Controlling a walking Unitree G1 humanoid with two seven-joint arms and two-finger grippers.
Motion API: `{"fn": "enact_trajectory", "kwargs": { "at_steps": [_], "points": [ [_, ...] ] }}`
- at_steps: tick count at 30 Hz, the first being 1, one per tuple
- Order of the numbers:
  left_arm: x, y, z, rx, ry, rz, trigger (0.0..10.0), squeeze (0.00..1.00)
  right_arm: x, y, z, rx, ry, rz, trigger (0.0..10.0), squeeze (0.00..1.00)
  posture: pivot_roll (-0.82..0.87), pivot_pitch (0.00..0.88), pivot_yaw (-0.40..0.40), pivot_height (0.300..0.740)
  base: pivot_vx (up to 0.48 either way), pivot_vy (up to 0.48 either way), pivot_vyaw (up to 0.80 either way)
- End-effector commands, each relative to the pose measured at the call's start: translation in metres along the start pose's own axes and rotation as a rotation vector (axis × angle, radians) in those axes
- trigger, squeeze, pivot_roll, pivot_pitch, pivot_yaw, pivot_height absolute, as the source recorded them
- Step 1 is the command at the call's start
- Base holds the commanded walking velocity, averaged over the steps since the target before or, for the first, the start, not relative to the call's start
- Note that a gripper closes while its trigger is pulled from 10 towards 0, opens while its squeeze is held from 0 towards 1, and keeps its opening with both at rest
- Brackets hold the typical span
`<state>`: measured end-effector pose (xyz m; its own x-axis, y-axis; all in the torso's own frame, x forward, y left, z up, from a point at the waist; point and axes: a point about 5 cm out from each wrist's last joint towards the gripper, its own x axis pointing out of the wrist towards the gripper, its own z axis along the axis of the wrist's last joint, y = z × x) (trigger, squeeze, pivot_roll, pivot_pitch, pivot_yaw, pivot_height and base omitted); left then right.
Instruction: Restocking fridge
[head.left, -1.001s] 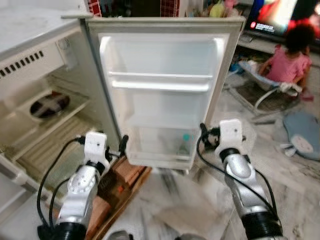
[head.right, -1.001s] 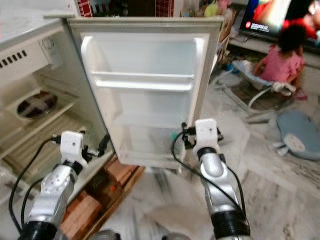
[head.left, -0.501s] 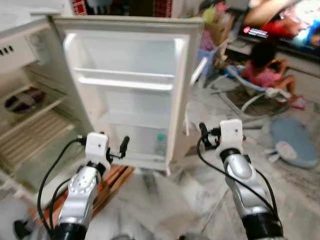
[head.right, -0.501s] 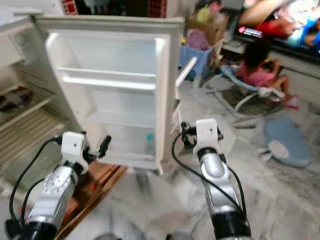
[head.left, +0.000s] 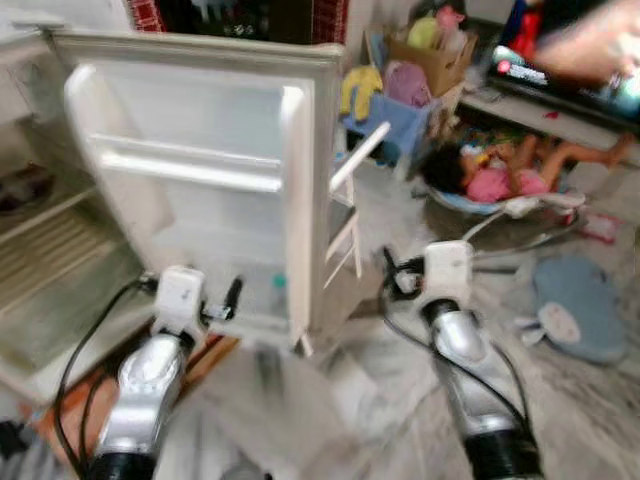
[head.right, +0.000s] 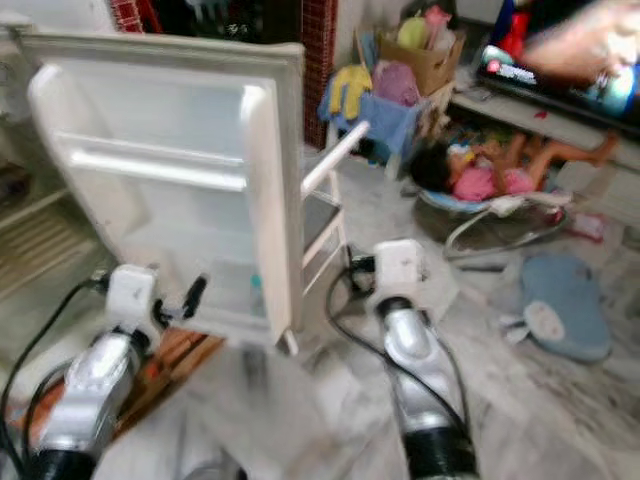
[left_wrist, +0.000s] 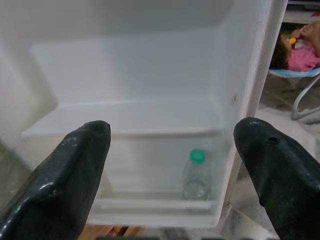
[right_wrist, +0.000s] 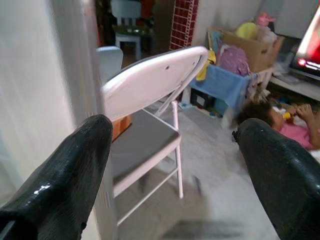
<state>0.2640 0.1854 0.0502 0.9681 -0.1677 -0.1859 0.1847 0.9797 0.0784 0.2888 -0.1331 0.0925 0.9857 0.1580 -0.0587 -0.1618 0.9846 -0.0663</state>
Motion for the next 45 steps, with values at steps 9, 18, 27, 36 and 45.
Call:
{"fn": "enact_trajectory", "kwargs": {
  "at_steps": [9,18,27,36,45],
  "points": [
    [0.006,-0.006,0.005,0.001,-0.015,-0.009,10.0,0.00,-0.003,-0.005,-0.003,-0.052,0.010,0.018,10.0,0.00,0.04,0.000,0.001,0.740,0.360,-0.313,0.00],
    [0.008,-0.005,0.004,0.003,0.003,0.032,10.0,0.00,-0.003,-0.003,-0.003,-0.038,0.005,0.052,10.0,0.00,0.03,0.000,0.003,0.740,0.305,-0.282,0.00],
    [0.005,0.014,-0.001,-0.057,0.047,0.196,10.0,0.00,0.000,0.003,-0.003,-0.037,0.007,0.105,10.0,0.00,0.04,0.000,0.001,0.740,0.000,0.000,0.00],
    [0.005,0.017,0.002,-0.039,0.036,0.211,10.0,0.00,0.000,0.007,-0.005,-0.006,0.013,0.117,10.0,0.00,0.05,0.000,0.012,0.740,0.000,0.000,0.00],
    [0.004,0.019,-0.001,-0.056,0.069,0.238,10.0,0.00,0.006,0.005,0.003,-0.010,-0.029,0.115,10.0,0.00,0.05,0.000,0.014,0.740,0.000,0.000,0.00]
  ]
}}
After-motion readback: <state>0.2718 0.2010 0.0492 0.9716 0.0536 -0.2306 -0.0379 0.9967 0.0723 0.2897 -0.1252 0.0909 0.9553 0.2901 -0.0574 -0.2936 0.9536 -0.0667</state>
